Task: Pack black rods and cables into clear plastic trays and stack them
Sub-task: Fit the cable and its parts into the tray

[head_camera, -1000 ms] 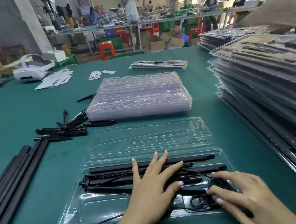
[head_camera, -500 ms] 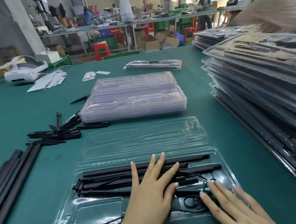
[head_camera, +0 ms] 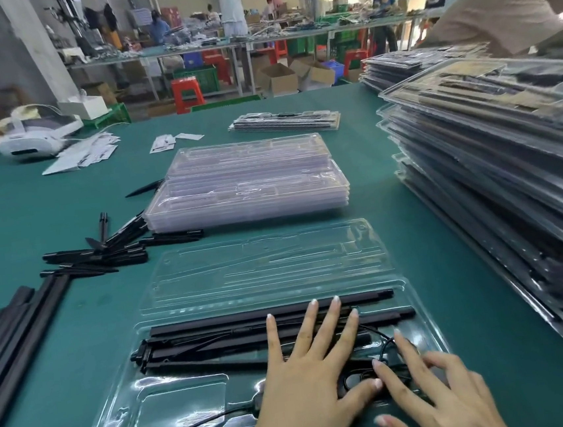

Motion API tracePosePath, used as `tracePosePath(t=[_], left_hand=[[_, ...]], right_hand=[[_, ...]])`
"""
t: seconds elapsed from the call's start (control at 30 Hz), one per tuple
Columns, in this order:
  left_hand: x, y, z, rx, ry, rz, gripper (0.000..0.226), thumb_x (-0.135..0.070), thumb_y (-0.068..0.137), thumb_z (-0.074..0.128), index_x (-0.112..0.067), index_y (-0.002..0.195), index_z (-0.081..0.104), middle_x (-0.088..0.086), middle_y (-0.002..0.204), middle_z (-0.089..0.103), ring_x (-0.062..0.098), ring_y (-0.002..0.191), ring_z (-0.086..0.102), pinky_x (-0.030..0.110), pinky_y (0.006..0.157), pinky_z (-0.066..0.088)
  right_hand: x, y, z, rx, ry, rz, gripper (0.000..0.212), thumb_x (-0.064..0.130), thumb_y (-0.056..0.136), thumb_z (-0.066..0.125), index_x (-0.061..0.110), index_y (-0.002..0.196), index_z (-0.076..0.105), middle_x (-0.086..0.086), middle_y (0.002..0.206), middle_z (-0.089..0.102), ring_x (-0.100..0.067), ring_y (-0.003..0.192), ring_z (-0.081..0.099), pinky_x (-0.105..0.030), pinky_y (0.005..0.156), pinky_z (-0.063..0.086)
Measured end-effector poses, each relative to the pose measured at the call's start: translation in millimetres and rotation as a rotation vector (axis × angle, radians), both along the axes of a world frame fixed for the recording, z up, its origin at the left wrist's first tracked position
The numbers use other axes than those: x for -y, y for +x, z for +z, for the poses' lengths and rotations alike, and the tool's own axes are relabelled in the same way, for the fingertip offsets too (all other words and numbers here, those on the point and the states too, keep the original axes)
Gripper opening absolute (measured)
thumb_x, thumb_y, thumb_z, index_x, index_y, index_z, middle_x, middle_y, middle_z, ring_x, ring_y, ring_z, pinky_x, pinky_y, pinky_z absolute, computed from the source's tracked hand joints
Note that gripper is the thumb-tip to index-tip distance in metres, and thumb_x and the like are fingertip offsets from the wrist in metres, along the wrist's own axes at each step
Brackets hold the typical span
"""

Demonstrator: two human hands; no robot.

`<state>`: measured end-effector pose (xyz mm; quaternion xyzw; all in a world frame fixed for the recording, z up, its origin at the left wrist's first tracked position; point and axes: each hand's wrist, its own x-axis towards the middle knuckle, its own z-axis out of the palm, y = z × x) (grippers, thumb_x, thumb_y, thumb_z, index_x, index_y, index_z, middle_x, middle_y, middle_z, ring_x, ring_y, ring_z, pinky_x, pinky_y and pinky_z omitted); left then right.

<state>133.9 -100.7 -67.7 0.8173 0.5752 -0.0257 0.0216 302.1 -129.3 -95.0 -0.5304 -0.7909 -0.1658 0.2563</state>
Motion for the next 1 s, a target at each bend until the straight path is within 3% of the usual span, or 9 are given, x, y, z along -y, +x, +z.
tracePosePath(t=[0.07, 0.2, 0.3, 0.37, 0.43, 0.5, 0.63, 0.87, 1.0], left_hand=[[1, -1, -1, 0.004, 0.021, -0.005, 0.063, -0.07, 0.083, 0.023, -0.042, 0.13, 0.054, -0.015, 0.138, 0.051, 0.011, 0.125, 0.051, 0.05, 0.092, 0.026], [2, -1, -1, -0.012, 0.038, -0.006, 0.063, -0.07, 0.081, 0.026, -0.043, 0.131, 0.053, -0.016, 0.138, 0.05, 0.011, 0.125, 0.051, 0.05, 0.093, 0.025], [2, -1, -3, -0.018, 0.077, -0.011, 0.064, -0.071, 0.079, 0.028, -0.043, 0.131, 0.053, -0.016, 0.138, 0.051, 0.011, 0.126, 0.051, 0.051, 0.093, 0.025], [2, 0, -5, -0.007, 0.102, -0.005, 0.065, -0.071, 0.079, 0.029, -0.042, 0.131, 0.053, -0.016, 0.138, 0.051, 0.011, 0.126, 0.051, 0.052, 0.093, 0.024], [2, 0, -6, 0.008, 0.118, -0.007, 0.065, -0.071, 0.078, 0.03, -0.042, 0.132, 0.053, -0.016, 0.138, 0.051, 0.012, 0.126, 0.05, 0.052, 0.094, 0.024], [2, 0, -8, 0.026, 0.14, -0.013, 0.066, -0.071, 0.078, 0.031, -0.041, 0.133, 0.052, -0.015, 0.139, 0.05, 0.012, 0.127, 0.049, 0.052, 0.095, 0.023], [1, 0, -11, 0.039, 0.187, -0.012, 0.067, -0.071, 0.076, 0.032, -0.041, 0.132, 0.053, -0.015, 0.139, 0.05, 0.012, 0.127, 0.05, 0.052, 0.094, 0.024], [2, -1, -10, 0.047, 0.244, -0.017, 0.059, -0.066, 0.089, 0.02, -0.041, 0.133, 0.052, -0.015, 0.14, 0.049, 0.011, 0.128, 0.049, 0.051, 0.093, 0.024], [1, -2, -13, 0.012, 0.291, -0.04, 0.06, -0.064, 0.085, 0.027, -0.04, 0.132, 0.054, -0.014, 0.138, 0.051, 0.013, 0.125, 0.052, 0.054, 0.092, 0.024]], right_hand=[[-2, 2, -3, -0.024, 0.03, 0.022, 0.075, 0.048, 0.101, 0.012, 0.024, 0.082, 0.08, -0.013, 0.1, 0.072, -0.02, 0.079, 0.04, -0.03, 0.048, 0.047], [-6, 11, -3, -0.04, 0.051, 0.062, 0.067, 0.039, 0.102, 0.015, 0.027, 0.086, 0.078, -0.006, 0.094, 0.074, -0.018, 0.077, 0.039, -0.027, 0.052, 0.046], [-10, 14, 0, -0.058, 0.058, 0.088, 0.042, 0.034, 0.103, 0.015, 0.034, 0.101, 0.057, 0.0, 0.091, 0.072, -0.016, 0.077, 0.038, -0.025, 0.057, 0.042], [-15, 23, 2, -0.134, 0.041, 0.155, 0.02, 0.027, 0.1, 0.035, 0.036, 0.104, 0.053, 0.011, 0.096, 0.068, -0.011, 0.077, 0.04, -0.021, 0.064, 0.04], [-22, 34, 6, -0.206, -0.052, 0.237, 0.021, 0.029, 0.093, 0.05, 0.032, 0.111, 0.061, 0.029, 0.108, 0.055, -0.007, 0.078, 0.046, -0.02, 0.068, 0.042], [-28, 43, 13, -0.229, -0.134, 0.291, 0.046, 0.046, 0.1, 0.033, 0.021, 0.111, 0.069, 0.037, 0.107, 0.048, -0.004, 0.077, 0.049, -0.019, 0.069, 0.045], [-31, 48, 19, -0.248, -0.266, 0.343, 0.055, 0.051, 0.098, 0.032, 0.018, 0.104, 0.075, 0.02, 0.095, 0.065, -0.003, 0.074, 0.046, -0.02, 0.065, 0.047], [-37, 48, 13, -0.132, -0.23, 0.357, 0.051, 0.049, 0.098, 0.032, 0.025, 0.095, 0.076, 0.025, 0.088, 0.063, -0.003, 0.072, 0.04, -0.018, 0.064, 0.037], [-40, 47, 18, -0.138, -0.26, 0.362, 0.023, 0.041, 0.086, 0.059, 0.026, 0.091, 0.076, 0.025, 0.08, 0.062, -0.001, 0.07, 0.04, -0.016, 0.065, 0.038]])
